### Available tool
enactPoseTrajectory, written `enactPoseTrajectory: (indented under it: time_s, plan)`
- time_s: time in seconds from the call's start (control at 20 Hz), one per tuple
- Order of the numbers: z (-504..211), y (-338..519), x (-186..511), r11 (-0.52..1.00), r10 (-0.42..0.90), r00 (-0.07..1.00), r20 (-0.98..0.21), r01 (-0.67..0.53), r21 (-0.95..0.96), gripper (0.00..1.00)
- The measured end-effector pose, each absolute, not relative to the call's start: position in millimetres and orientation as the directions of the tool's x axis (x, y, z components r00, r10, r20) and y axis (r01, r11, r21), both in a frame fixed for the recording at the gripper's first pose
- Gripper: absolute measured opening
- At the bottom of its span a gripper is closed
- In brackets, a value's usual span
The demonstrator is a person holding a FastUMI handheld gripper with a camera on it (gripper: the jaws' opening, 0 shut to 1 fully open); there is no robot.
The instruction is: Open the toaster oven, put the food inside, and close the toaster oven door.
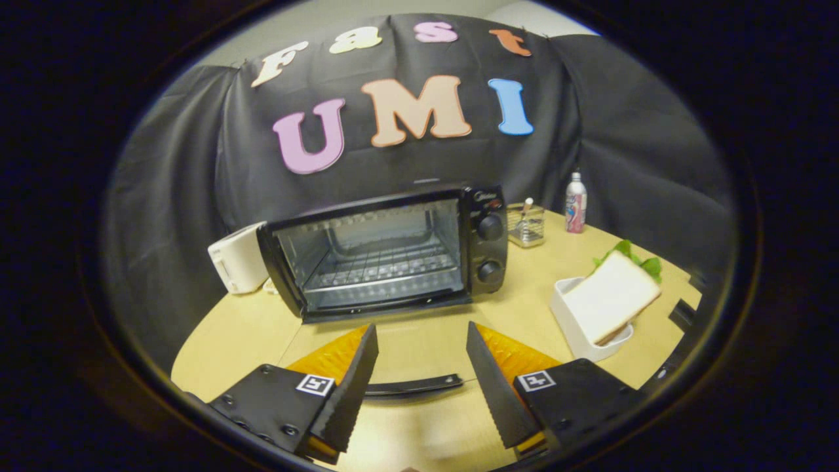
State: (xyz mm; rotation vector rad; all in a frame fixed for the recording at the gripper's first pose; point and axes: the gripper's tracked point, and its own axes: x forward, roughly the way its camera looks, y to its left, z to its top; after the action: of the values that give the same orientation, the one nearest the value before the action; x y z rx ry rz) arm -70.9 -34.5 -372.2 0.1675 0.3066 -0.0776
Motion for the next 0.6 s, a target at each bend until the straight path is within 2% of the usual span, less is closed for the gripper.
enactPoseTrajectory:
  time_s: [0.4,0.6]
  plan:
    - [-362.6,-194.1,-102.4,0.936,-0.285,0.918,-0.277,0.328,0.125,0.86]
    - [-372.4,-256.9,-104.3,0.908,-0.333,0.901,-0.28,0.386,0.163,0.86]
